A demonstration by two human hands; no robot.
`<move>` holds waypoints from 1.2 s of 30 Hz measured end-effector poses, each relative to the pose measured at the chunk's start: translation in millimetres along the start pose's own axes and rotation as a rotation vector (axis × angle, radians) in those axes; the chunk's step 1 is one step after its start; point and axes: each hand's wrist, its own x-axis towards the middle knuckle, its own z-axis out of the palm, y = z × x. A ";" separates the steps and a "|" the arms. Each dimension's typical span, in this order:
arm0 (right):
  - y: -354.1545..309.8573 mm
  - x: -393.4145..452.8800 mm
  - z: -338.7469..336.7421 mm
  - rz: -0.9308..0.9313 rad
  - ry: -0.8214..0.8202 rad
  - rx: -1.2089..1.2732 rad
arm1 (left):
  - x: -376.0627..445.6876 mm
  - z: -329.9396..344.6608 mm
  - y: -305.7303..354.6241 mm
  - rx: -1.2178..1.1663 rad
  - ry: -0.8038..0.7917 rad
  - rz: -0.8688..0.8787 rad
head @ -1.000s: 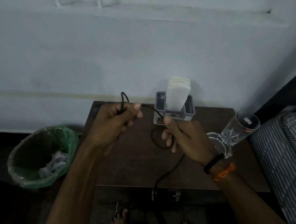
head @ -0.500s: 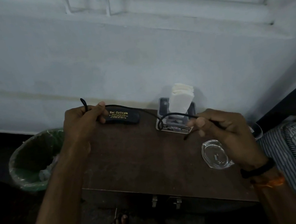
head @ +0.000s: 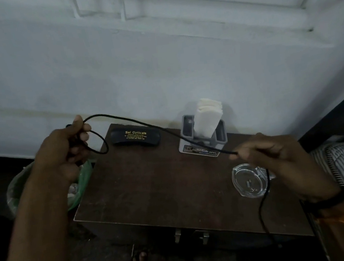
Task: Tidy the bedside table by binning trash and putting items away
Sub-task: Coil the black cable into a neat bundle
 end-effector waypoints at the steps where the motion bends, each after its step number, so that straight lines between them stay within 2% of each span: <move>1: 3.0 1.5 6.4 -0.005 -0.013 -0.075 | -1.4 -0.8 2.6 -0.061 -0.016 -0.007; 3: 9.0 4.9 25.0 -0.010 -0.040 -0.172 | -3.1 -0.7 5.0 -0.144 -0.044 -0.006; 5: 13.3 9.5 44.9 -0.001 0.003 -0.256 | -3.7 2.7 4.2 -0.165 -0.085 -0.011; 9: 18.0 21.5 62.1 -0.054 0.258 -0.476 | -4.9 15.3 -0.8 -0.129 -0.183 -0.039; 11: 23.1 26.4 61.3 -0.052 0.318 -0.571 | -7.7 23.9 -2.2 -0.088 -0.228 -0.023; 16: 39.9 28.1 66.8 0.216 0.139 -0.718 | -15.7 41.1 -7.7 0.214 -0.398 0.001; 19: 43.8 29.4 72.3 0.252 0.174 -0.747 | -19.7 46.0 -9.3 0.348 -0.486 0.001; 22: 32.1 30.5 78.5 0.161 0.374 -0.835 | -24.8 50.4 -7.3 0.430 -0.537 0.017; 24: 10.6 33.9 83.2 -0.063 0.462 -0.816 | -26.6 51.3 -7.1 0.522 -0.597 0.050; 26: -12.2 37.5 92.0 -0.244 0.312 -0.796 | -28.9 54.5 -7.3 0.615 -0.674 0.094; 29: -15.7 40.4 109.3 -0.362 0.099 -0.841 | -31.3 63.1 -9.4 0.688 -0.766 0.174; 33: 6.6 40.3 116.5 -0.422 0.143 -0.800 | -30.3 65.8 -19.1 0.697 -0.752 0.232; 36: 22.2 39.9 107.2 -0.391 0.150 -0.681 | -27.1 69.2 -25.2 0.610 -0.587 0.181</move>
